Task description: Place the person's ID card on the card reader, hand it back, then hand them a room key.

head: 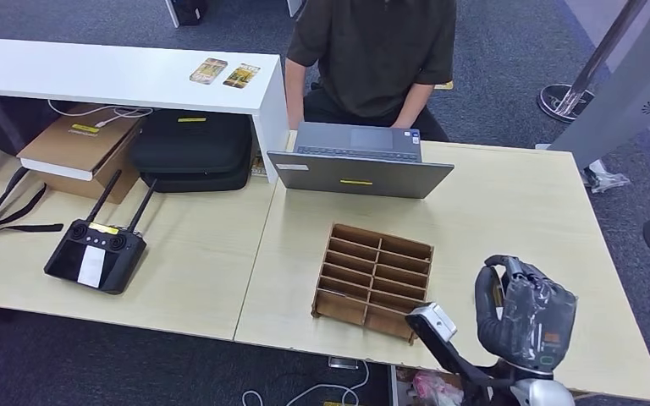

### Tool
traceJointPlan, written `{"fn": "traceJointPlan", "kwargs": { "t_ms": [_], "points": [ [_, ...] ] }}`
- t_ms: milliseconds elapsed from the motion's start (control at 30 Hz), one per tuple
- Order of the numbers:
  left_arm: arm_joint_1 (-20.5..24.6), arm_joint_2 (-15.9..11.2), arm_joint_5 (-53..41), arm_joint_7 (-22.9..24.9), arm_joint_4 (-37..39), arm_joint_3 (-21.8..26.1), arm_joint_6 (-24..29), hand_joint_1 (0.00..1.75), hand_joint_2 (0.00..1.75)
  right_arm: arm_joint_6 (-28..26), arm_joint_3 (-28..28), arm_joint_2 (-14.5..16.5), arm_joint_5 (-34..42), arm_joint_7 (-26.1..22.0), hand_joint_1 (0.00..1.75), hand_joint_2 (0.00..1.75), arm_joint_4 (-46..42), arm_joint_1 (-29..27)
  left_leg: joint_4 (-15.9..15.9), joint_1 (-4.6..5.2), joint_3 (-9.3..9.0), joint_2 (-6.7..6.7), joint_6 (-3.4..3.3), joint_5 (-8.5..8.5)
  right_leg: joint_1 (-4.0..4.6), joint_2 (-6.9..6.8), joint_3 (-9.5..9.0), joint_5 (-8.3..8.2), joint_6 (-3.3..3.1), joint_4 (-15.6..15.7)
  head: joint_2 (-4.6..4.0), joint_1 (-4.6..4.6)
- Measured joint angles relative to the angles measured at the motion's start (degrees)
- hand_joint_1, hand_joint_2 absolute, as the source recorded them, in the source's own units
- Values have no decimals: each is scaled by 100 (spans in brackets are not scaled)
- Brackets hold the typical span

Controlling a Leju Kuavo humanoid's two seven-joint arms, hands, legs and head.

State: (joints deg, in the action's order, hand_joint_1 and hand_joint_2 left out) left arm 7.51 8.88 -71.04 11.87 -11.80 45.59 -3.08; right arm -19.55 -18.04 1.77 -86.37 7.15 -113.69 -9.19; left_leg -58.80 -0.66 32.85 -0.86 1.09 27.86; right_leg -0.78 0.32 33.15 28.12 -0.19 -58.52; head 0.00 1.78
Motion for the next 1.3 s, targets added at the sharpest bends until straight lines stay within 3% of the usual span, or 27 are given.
{"fn": "traceJointPlan", "kwargs": {
  "t_ms": [200, 467, 800, 1000, 1300],
  "points": [
    [-1, 1, -20, 0, 0, 0, -2, 0, 0, -153, 96, 18, -34, 26, 175, 175, -150, -138, 0, 0, -1, 0, 0, 0, 0, 0, 0, 0, 0, -1, 0, -1],
    [-8, 2, -21, -1, 0, 0, 4, 0, 0, -1101, 290, 48, -191, 102, 175, 175, -510, -346, 0, 0, -1, 0, 0, 0, 0, 0, 0, 0, 0, -1, 0, 0],
    [-7, 17, -97, -34, 0, -4, -4, 0, 0, -1519, 451, 77, 485, -207, 175, 175, -569, -363, 0, 0, -2, 3, 0, -1, 0, 2, -3, -1, -1, -2, 0, 1],
    [58, 58, -260, -28, 0, -102, -78, 0, 0, -1333, 451, 123, 1387, -659, 175, 175, 98, 540, 0, 0, -6, 15, -4, -13, 0, 14, -4, -19, -1, -4, 0, 0],
    [195, 126, -415, 89, 0, -284, -143, 0, 0, -470, 453, 523, 1429, -822, 175, 175, 1191, 2222, 0, -1, -3, 16, 3, -37, 1, 17, 3, -38, -1, -8, 0, 1]
  ]
}}
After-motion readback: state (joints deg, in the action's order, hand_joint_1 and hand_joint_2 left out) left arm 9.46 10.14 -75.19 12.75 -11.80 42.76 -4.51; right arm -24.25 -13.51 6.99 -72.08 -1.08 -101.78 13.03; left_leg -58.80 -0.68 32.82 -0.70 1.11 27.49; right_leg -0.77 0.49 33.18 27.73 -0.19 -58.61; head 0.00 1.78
